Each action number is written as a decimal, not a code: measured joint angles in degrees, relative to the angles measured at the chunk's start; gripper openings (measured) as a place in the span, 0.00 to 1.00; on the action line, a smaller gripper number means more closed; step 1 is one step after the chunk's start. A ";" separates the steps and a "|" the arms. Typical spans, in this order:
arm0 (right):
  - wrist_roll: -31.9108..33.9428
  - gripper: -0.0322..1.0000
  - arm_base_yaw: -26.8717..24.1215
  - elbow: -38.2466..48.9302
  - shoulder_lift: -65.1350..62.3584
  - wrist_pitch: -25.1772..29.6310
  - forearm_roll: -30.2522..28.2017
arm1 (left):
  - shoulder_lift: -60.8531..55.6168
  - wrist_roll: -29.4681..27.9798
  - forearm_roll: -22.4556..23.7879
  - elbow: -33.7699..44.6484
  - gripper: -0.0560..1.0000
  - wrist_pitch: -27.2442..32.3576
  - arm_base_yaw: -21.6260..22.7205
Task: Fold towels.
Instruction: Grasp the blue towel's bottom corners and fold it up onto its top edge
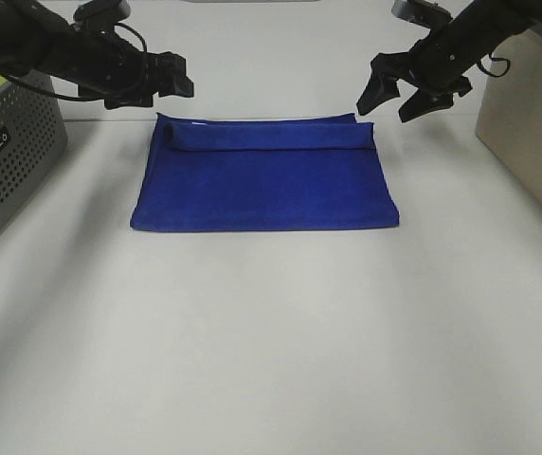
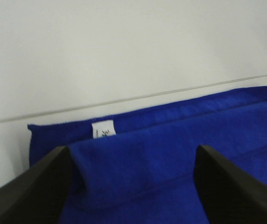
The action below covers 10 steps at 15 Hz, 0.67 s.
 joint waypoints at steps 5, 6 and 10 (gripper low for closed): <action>6.82 0.71 0.00 0.00 -0.97 5.33 -1.55 | 0.06 -23.32 15.47 0.00 0.72 20.91 2.46; 8.08 0.69 0.00 0.00 -0.97 5.39 -1.78 | 0.06 -25.50 16.16 0.00 0.72 23.26 2.46; 9.40 0.68 0.00 10.60 -5.21 5.33 -4.30 | 0.06 -29.11 17.30 0.74 0.72 29.05 2.41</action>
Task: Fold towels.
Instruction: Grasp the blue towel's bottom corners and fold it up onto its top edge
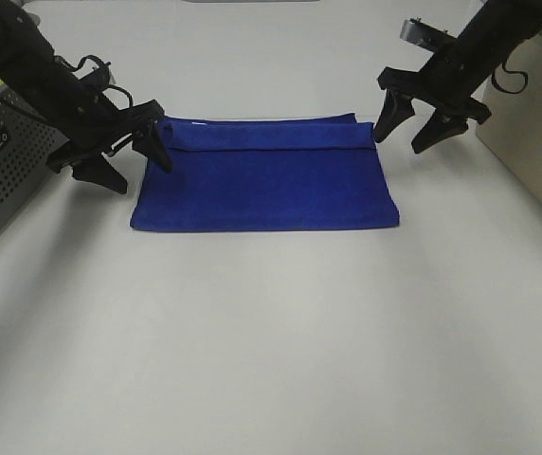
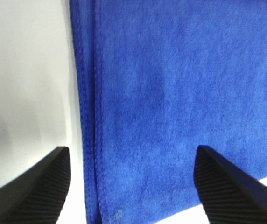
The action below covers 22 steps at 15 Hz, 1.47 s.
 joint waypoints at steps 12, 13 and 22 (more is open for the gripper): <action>-4.81 0.68 1.66 16.44 -2.52 -0.23 2.35 | -0.86 -5.33 5.27 5.50 0.66 -2.23 -4.87; -5.21 0.68 2.41 16.44 -2.41 -0.86 2.46 | -0.86 -5.33 5.27 5.56 0.62 -2.23 -4.93; -4.41 0.09 2.64 16.44 0.23 -2.01 5.79 | -0.57 -5.39 6.36 5.96 0.07 -1.95 -4.93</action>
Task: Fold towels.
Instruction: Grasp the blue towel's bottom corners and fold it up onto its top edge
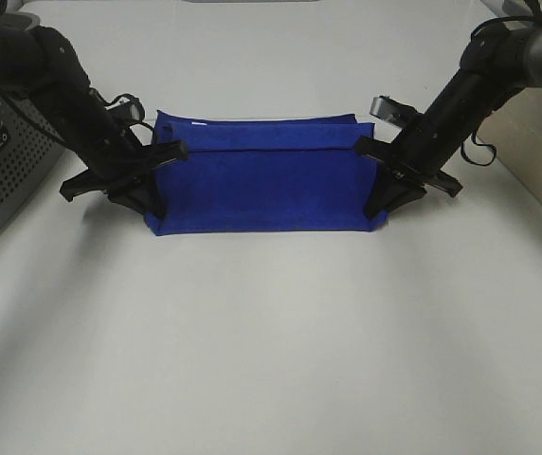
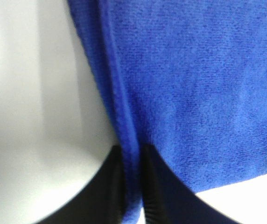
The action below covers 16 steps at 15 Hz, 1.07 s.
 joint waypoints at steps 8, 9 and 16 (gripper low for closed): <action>0.63 0.05 0.00 5.61 -5.61 1.60 -2.52 | -6.59 0.00 3.90 11.57 0.07 2.81 0.00; 0.52 0.05 0.00 9.85 -7.73 1.60 -2.52 | -8.48 0.06 3.90 15.24 0.07 2.29 -0.11; -0.11 0.05 0.06 36.10 -21.49 -5.04 -2.06 | -21.66 0.29 2.58 33.75 0.07 -2.46 -0.34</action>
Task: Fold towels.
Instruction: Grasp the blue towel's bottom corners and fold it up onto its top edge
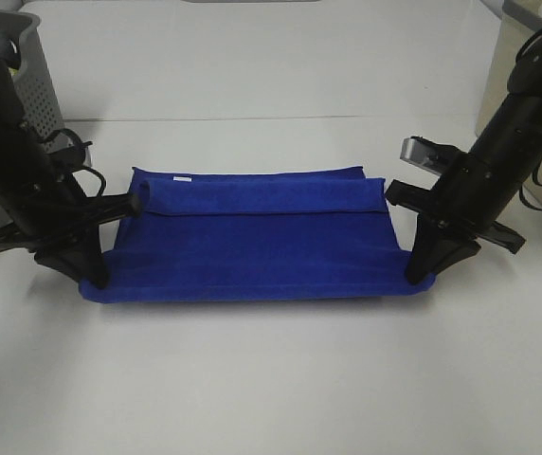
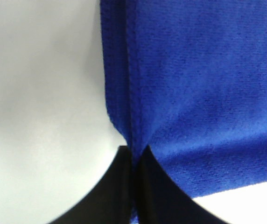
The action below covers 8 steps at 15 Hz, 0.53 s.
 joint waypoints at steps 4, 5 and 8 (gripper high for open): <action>-0.97 0.05 0.00 -6.42 -0.74 -1.32 -0.11 | -0.46 -1.03 -1.09 -5.16 0.06 -0.52 0.00; -1.20 0.05 0.00 -9.68 -0.74 -1.43 -0.11 | 0.23 -1.60 -1.09 -7.45 0.06 -0.57 0.00; -1.26 0.05 0.00 -20.91 2.01 -0.69 -0.11 | 4.24 -3.84 -1.03 -16.62 0.06 -0.40 0.69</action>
